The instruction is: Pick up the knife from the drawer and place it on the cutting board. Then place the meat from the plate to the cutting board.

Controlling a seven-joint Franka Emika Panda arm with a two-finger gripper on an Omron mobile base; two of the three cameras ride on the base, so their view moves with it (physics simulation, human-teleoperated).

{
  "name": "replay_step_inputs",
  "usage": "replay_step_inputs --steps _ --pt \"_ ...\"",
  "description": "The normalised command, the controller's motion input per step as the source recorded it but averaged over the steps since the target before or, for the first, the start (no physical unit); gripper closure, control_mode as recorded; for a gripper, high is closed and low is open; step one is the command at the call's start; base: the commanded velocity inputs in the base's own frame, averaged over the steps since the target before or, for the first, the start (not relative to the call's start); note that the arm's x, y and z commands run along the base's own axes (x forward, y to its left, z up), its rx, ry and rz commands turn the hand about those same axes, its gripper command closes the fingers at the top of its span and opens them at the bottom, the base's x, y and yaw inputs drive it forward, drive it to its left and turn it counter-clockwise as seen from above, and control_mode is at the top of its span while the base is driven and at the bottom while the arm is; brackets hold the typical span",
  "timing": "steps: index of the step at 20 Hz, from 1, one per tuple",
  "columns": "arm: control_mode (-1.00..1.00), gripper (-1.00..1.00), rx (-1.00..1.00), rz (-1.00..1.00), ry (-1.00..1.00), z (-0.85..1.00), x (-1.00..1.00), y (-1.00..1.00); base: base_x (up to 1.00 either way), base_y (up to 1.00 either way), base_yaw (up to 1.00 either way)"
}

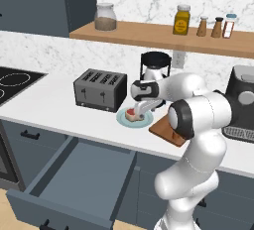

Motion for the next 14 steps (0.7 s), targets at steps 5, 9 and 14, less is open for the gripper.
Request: replay_step_inputs --steps 5,9,14 --pt "-1.00 -1.00 0.01 0.08 0.00 -0.19 0.20 0.00 0.00 0.00 0.00" --pt "-1.00 -1.00 0.02 0.09 0.00 -0.20 0.20 -0.06 0.00 0.00 0.00" --pt "-1.00 -1.00 0.03 0.10 0.00 -0.16 0.18 -0.17 0.00 0.00 0.00"
